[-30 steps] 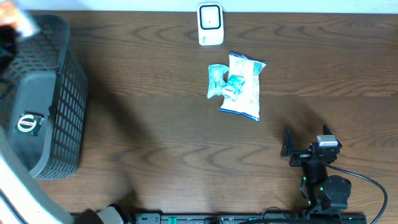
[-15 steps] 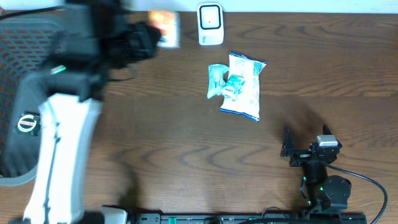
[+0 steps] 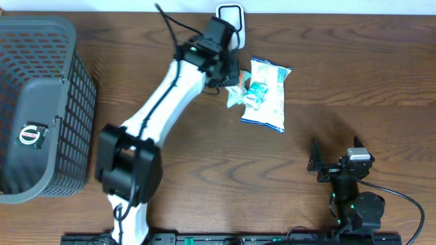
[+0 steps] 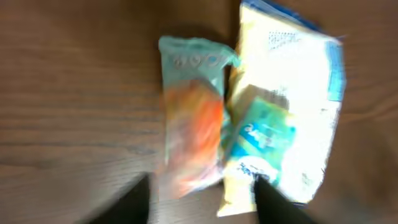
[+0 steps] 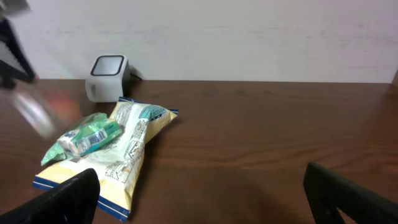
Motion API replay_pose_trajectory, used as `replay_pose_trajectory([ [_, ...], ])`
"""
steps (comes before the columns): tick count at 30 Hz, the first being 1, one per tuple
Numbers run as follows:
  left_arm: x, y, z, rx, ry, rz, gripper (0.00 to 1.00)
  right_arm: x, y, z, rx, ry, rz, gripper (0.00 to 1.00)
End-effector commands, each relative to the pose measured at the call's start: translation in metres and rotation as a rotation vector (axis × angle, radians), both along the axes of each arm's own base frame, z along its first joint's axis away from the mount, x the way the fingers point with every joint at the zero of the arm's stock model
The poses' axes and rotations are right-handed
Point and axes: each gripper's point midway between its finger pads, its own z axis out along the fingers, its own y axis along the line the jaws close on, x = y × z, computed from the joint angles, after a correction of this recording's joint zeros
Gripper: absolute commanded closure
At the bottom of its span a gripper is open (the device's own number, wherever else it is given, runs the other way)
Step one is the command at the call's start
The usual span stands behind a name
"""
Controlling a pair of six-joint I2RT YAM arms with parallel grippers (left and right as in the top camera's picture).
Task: Scan the item barcode
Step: 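Carry the orange box out and place it left of the snack bag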
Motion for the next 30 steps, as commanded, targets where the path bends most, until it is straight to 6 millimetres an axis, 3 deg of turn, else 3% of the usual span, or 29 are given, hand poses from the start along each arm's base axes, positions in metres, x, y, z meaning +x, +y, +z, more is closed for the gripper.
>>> replay_pose_trajectory([
  [1, 0.005, 0.011, -0.002, 0.025, -0.011, 0.025, 0.38, 0.000, 0.001, -0.001, -0.014, 0.002, 0.003, 0.01],
  [9, 0.010, 0.055, 0.036, 0.011, -0.043, 0.108, 0.36, 0.000, 0.001, -0.001, -0.014, 0.002, 0.003, 0.01],
  [17, -0.015, 0.118, 0.085, 0.017, -0.035, 0.221, 0.36, 0.000, 0.001, -0.001, -0.014, 0.002, 0.003, 0.01],
  [23, -0.030, 0.176, 0.135, 0.002, -0.121, 0.330, 0.36, 0.000, 0.001, -0.001, -0.014, 0.002, 0.003, 0.01],
  [27, -0.051, 0.219, 0.165, 0.013, -0.175, 0.405, 0.35, 0.000, 0.001, -0.001, -0.014, 0.002, 0.003, 0.01],
  [30, -0.075, 0.269, 0.183, 0.085, -0.210, 0.511, 0.35, 0.000, 0.001, -0.001, -0.014, 0.002, 0.003, 0.01],
])
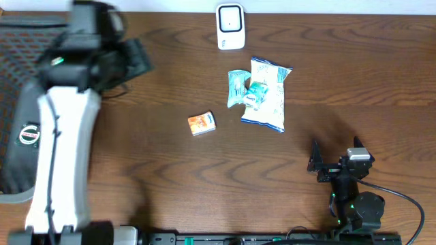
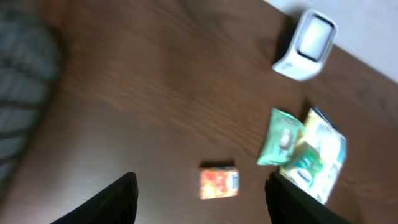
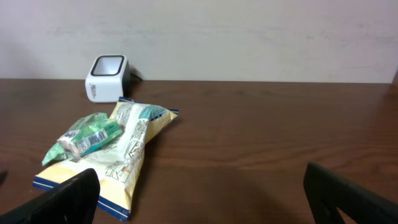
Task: Scan the item barcode
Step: 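Carry the orange box out and place it left of the snack bag, then move the left gripper back down into the basket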
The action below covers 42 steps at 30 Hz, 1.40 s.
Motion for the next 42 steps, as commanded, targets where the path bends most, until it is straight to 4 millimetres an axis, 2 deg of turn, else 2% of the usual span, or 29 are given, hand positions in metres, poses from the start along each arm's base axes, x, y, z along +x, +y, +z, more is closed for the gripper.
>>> replay_pose_trajectory([
  [1, -0.028, 0.056, 0.021, 0.109, -0.029, 0.121, 0.35, 0.000, 0.001, -0.001, -0.014, 0.002, 0.003, 0.01],
  [6, -0.065, 0.130, 0.027, 0.135, 0.004, 0.467, 0.35, 0.000, 0.001, -0.001, -0.014, 0.002, 0.003, 0.01],
  [7, -0.069, 0.140, 0.028, 0.125, 0.003, 0.514, 0.22, 0.000, 0.001, -0.001, -0.014, 0.002, 0.003, 0.01],
  [8, -0.073, 0.151, 0.028, 0.115, 0.003, 0.564, 0.02, 0.000, 0.001, -0.001, -0.014, 0.002, 0.003, 0.01],
  [15, -0.097, 0.218, 0.022, 0.087, 0.012, 0.826, 0.02, 0.000, 0.001, -0.001, -0.014, 0.002, 0.003, 0.01],
  [16, -0.106, 0.236, 0.019, 0.082, 0.019, 0.924, 0.02, 0.000, 0.001, -0.001, -0.014, 0.002, 0.003, 0.01],
  [19, -0.120, 0.265, 0.011, 0.115, 0.050, 1.022, 0.02, 0.000, 0.001, -0.001, -0.014, 0.002, 0.003, 0.01],
  [22, -0.123, 0.282, -0.006, 0.106, 0.105, 1.062, 0.02, 0.000, 0.001, -0.001, -0.014, 0.002, 0.003, 0.01],
  [30, -0.122, 0.317, -0.075, 0.104, 0.318, 1.109, 0.02, 0.000, 0.001, -0.001, -0.014, 0.002, 0.003, 0.01],
  [37, -0.108, 0.333, -0.135, 0.090, 0.452, 1.100, 0.02, 0.000, 0.001, -0.001, -0.014, 0.002, 0.003, 0.01],
  [42, -0.099, 0.342, -0.164, 0.069, 0.479, 1.134, 0.02, 0.000, 0.001, -0.001, -0.014, 0.002, 0.003, 0.01],
])
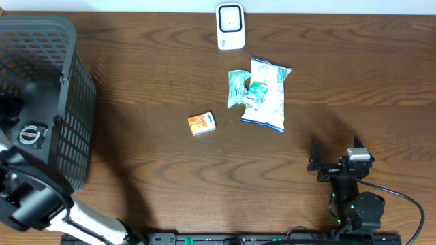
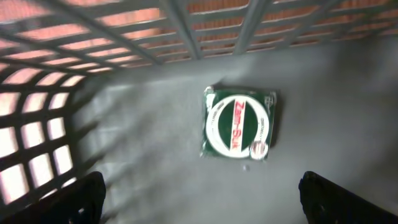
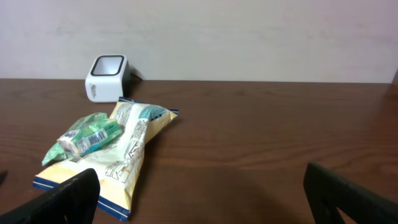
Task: Scan the item barcode
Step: 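Move the left gripper back down into the basket, then grasp the green Zam-Buk tin in the basket with the left gripper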
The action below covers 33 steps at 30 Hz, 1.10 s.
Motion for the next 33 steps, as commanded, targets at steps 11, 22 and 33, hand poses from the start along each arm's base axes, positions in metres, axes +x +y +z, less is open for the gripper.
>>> replay_pose_trajectory([
  [11, 0.002, 0.029, -0.019, 0.107, 0.016, 0.139, 0.02, 0.000, 0.001, -0.001, -0.014, 0.003, 0.003, 0.01],
  [22, 0.023, 0.016, -0.032, 0.122, -0.005, 0.086, 0.02, 0.000, 0.001, -0.001, -0.014, 0.003, 0.003, 0.01],
  [33, 0.007, 0.019, -0.033, 0.308, 0.158, 0.113, 0.02, 0.000, 0.001, -0.001, -0.014, 0.003, 0.003, 0.01],
])
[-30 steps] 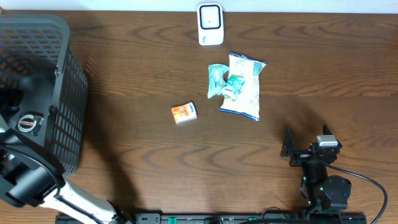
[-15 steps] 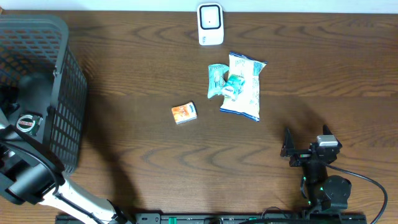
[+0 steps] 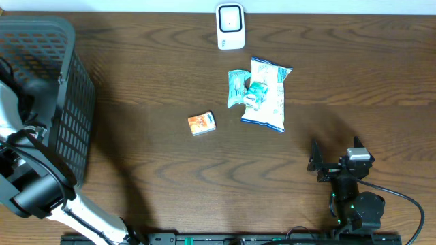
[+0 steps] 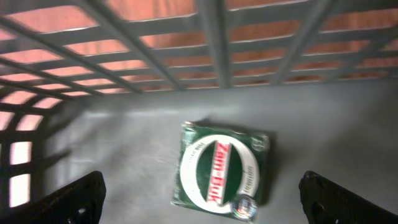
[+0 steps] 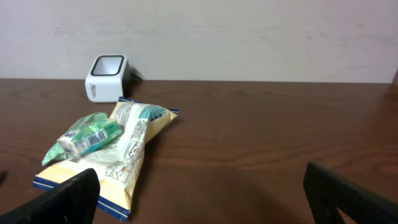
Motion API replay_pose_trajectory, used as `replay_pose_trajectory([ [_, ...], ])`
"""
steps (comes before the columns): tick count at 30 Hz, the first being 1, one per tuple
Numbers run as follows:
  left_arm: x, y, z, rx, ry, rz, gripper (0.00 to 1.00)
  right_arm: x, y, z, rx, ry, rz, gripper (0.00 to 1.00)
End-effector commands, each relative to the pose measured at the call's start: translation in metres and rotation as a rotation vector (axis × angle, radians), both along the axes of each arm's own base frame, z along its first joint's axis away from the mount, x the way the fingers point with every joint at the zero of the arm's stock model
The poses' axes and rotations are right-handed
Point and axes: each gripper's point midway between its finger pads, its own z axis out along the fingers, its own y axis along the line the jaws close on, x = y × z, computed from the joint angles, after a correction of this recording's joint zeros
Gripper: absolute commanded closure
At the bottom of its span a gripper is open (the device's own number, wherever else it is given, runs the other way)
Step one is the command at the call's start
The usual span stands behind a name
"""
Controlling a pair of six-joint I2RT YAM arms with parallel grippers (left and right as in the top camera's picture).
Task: Scan the item barcode
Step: 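Grasp the green Zam-Buk tin in the basket with the left gripper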
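A green square pack [image 4: 221, 174] with a white oval label lies flat on the grey basket floor [image 4: 112, 155]. My left gripper [image 4: 202, 214] hangs open just above it, one finger [image 4: 81, 199] to each side, touching nothing. In the overhead view the left arm [image 3: 20, 109] reaches into the basket [image 3: 65, 82] and hides the pack. The white scanner [image 3: 230, 26] stands at the table's far edge. My right gripper [image 3: 338, 167] rests open at the front right, holding nothing.
A small orange box [image 3: 202, 124] lies mid-table. A white-and-blue snack bag [image 3: 269, 95] with two teal packets [image 3: 238, 88] on it lies below the scanner. The basket's grid walls [image 4: 205, 56] rise close around my left gripper.
My left gripper has come closer to the green pack in the basket, which now shows larger and lower in the wrist view. It remains open. The right arm has not moved.
My left gripper was first at the snack bags by the scanner with something orange before it. Then the orange box lay alone mid-table and the arm was over by the basket. Then the gripper was open inside the basket above the green pack, now nearer to it.
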Motion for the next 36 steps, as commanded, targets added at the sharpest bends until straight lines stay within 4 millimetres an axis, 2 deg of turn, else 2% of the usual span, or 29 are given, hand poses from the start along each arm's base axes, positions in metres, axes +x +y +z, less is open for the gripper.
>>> replay_pose_trajectory([
  [1, -0.021, 0.005, -0.005, 0.115, 0.087, 0.103, 0.02, 0.000, 0.001, -0.001, -0.014, 0.002, 0.003, 0.01],
  [7, -0.022, -0.006, -0.039, 0.074, 0.035, 0.136, 0.02, 0.000, 0.001, -0.001, -0.014, 0.002, 0.003, 0.01],
  [13, -0.022, -0.006, -0.055, 0.084, 0.032, 0.106, 0.02, 0.000, 0.001, -0.001, -0.014, 0.002, 0.003, 0.01],
  [15, -0.019, -0.003, -0.055, 0.092, 0.027, 0.086, 0.02, 0.000, 0.001, -0.001, -0.014, 0.002, 0.003, 0.01],
  [19, 0.005, -0.002, -0.056, 0.061, -0.018, -0.052, 0.02, 0.000, 0.001, -0.001, -0.014, 0.002, 0.003, 0.01],
  [24, 0.013, -0.002, -0.057, 0.055, -0.047, -0.072, 0.02, 0.000, 0.001, -0.001, -0.014, 0.002, 0.003, 0.01],
  [28, 0.029, -0.008, -0.060, 0.006, -0.078, -0.193, 0.01, 0.000, 0.001, -0.001, -0.014, 0.002, 0.003, 0.01],
  [30, 0.030, -0.011, -0.061, -0.011, -0.083, -0.209, 0.00, 0.000, 0.001, -0.001, -0.014, 0.002, 0.003, 0.01],
  [33, 0.031, -0.010, -0.054, 0.000, -0.093, -0.209, 0.01, 0.000, 0.001, -0.001, -0.014, 0.002, 0.003, 0.01],
  [36, 0.035, -0.008, -0.038, 0.032, -0.129, -0.211, 0.00, 0.000, 0.001, -0.001, -0.014, 0.002, 0.003, 0.01],
])
